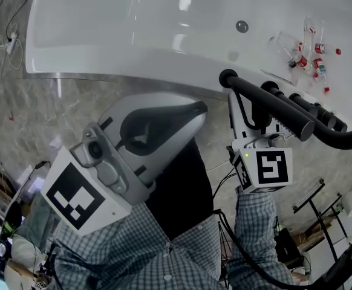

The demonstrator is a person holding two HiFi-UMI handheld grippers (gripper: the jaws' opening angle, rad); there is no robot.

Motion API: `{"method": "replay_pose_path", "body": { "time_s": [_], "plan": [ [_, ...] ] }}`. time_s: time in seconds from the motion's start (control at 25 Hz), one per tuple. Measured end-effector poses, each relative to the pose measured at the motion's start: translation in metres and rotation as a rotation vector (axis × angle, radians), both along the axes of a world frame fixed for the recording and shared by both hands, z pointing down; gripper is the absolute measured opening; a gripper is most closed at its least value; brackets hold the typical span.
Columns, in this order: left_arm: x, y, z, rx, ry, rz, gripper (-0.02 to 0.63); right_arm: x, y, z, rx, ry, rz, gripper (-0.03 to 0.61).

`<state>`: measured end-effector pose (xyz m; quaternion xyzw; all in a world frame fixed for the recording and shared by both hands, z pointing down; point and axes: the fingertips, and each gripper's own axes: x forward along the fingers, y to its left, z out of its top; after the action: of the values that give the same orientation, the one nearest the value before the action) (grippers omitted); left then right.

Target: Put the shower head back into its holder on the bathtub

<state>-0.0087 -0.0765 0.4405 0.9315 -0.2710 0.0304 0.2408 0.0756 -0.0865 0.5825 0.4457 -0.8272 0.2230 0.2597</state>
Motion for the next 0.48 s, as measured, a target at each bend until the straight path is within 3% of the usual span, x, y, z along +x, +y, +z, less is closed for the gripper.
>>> {"method": "replay_pose_path", "body": {
  "time_s": [0.48],
  "plan": [
    [-0.001,0.0,0.001,0.005,0.0,-0.017,0.008,-0.008,0.002,0.02,0.004,0.087,-0.072,0.118]
  ]
}}
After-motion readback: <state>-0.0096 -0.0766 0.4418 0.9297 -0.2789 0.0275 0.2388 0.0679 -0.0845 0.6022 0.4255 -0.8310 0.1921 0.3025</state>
